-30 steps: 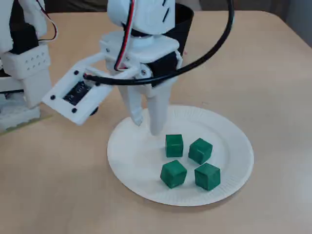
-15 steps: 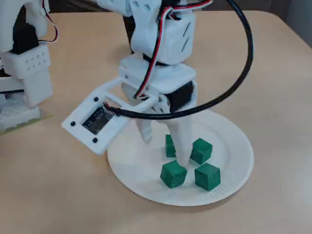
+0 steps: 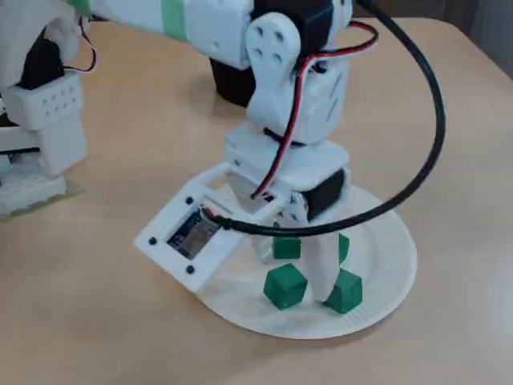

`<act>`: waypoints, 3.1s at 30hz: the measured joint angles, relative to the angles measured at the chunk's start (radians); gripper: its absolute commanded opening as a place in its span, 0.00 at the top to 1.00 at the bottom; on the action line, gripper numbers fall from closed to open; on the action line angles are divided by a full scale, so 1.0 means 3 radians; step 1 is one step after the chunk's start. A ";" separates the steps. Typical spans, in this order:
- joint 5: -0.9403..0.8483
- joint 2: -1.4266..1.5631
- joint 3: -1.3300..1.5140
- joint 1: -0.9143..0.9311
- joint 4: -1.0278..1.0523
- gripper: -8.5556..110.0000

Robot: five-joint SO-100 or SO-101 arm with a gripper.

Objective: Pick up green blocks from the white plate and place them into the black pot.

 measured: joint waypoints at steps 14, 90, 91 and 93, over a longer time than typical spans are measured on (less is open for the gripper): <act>0.0097 -0.0378 -0.0363 0.0000 0.0015 0.95; 0.0041 0.2884 0.2459 -0.1815 -0.1181 0.95; -0.0097 0.2736 0.2311 -0.1672 -0.1089 0.95; -0.0455 0.2373 0.1933 -0.1401 -0.0874 0.95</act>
